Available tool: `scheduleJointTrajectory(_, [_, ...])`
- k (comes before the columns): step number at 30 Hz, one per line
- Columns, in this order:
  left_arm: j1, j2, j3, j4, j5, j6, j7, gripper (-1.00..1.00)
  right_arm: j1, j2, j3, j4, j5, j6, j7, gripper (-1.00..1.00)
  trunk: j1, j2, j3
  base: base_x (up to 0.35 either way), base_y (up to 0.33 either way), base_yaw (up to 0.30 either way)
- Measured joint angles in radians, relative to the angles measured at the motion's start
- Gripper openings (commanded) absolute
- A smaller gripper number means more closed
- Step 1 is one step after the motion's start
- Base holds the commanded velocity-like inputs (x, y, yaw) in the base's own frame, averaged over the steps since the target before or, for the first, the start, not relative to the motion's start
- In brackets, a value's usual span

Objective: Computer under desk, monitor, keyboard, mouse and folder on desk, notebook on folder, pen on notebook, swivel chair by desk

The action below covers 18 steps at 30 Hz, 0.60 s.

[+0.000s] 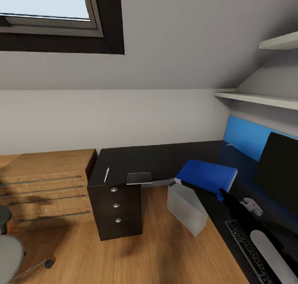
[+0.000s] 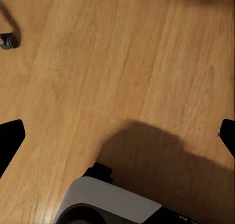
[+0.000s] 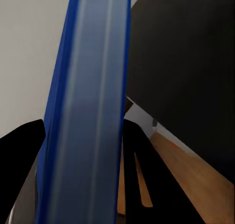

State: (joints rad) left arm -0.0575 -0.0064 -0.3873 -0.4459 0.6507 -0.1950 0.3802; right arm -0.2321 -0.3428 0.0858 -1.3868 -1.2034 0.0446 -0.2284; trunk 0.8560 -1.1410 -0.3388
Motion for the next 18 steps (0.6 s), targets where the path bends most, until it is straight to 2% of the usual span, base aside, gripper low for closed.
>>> scheduleJointTrajectory(8, [0.000,0.000,0.000,0.000,0.000,-0.003,0.000,1.00,0.000,0.000,0.001,-0.001,-0.005,-0.001,0.033,-1.00,0.000,0.000,0.000,0.247,0.000,-0.031])
scheduleJointTrajectory(9, [0.000,0.000,0.000,0.000,0.000,-0.003,0.000,1.00,0.000,0.000,-0.001,0.000,-0.005,-0.001,0.064,-1.00,0.000,0.000,0.000,0.170,0.000,-0.001])
scheduleJointTrajectory(10, [0.000,0.001,0.000,0.000,0.000,-0.003,0.000,1.00,0.000,0.000,-0.002,0.004,-0.003,-0.001,0.125,-1.00,0.000,0.000,0.000,0.168,0.000,-0.001])
scheduleJointTrajectory(12, [0.000,0.001,0.000,0.000,0.000,-0.003,0.000,1.00,0.000,0.000,-0.002,0.017,-0.003,-0.001,0.164,-1.00,0.000,0.000,0.000,0.178,0.000,0.000])
scheduleJointTrajectory(18, [0.000,0.001,0.000,0.000,0.000,-0.003,0.000,1.00,0.000,0.001,0.002,0.072,-0.003,0.000,0.211,-1.00,0.000,0.000,0.000,0.273,0.026,0.000])
